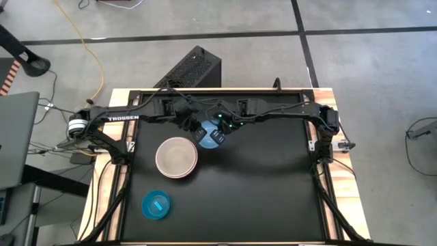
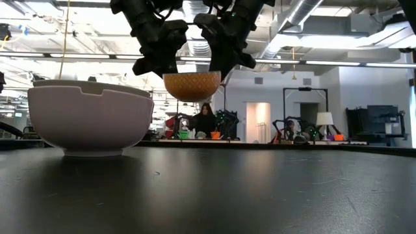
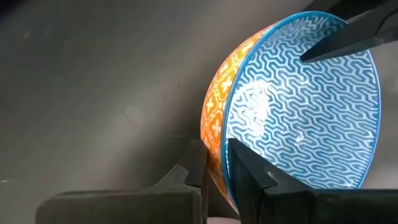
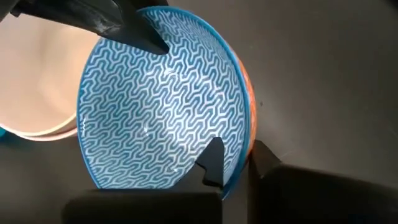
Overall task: Nest bowls inside each other
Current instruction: Stack the blue patterned bowl on top of the light brown bowl
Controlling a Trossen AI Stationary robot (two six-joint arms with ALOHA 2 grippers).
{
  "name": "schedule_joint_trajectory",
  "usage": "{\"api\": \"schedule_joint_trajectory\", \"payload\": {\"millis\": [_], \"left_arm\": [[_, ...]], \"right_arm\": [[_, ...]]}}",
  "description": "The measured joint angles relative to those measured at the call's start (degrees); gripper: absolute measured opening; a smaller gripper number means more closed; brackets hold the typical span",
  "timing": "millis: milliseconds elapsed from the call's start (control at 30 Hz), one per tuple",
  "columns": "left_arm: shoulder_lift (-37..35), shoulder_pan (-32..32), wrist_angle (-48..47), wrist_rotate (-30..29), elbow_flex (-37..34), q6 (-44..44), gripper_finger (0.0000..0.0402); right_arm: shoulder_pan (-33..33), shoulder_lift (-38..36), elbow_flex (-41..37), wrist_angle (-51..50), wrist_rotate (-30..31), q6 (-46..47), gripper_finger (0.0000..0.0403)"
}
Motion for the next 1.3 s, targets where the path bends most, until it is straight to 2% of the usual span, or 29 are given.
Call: {"api": "schedule_joint_trajectory", "payload": {"millis": [167, 367, 500, 600, 767, 933, 1100, 1300], "left_arm": [[0.00, 0.24, 0.25, 0.53, 0.00, 1.42, 0.0020], [0.00, 0.90, 0.99, 1.96, 0.00, 2.72, 0.0000], [-0.50, 2.32, 1.00, 4.76, 0.23, 3.72, 0.0001], [-0.96, 4.01, -1.37, 5.64, 2.51, 5.81, 0.0001], [-0.94, 6.31, -12.00, 4.84, 10.26, 11.94, 0.0001], [-3.18, 4.82, -29.96, 5.33, 15.10, 17.81, 0.0001], [-9.68, 0.93, -36.63, 5.47, 11.23, 15.42, 0.0001], [-16.68, -2.02, -29.02, 4.11, -0.74, 6.44, 0.0001]], "right_arm": [[0.07, 0.00, 0.00, -0.52, -0.77, -0.12, 0.0063], [-0.33, -0.61, 0.00, -0.65, -4.88, -1.57, 0.0158], [-1.07, -3.17, 0.00, -0.51, -8.20, -3.98, 0.0222], [-1.65, -6.88, 0.00, -1.09, -8.23, -4.60, 0.0249], [-2.51, -13.56, -0.02, -1.79, -6.71, -7.10, 0.0257], [-2.40, -18.77, -0.02, -4.07, -4.82, -8.39, 0.0258], [-1.61, -20.33, -0.02, -8.62, -0.91, -8.20, 0.0258], [-0.66, -20.45, -3.16, -6.34, 0.36, -8.01, 0.0258]]}}
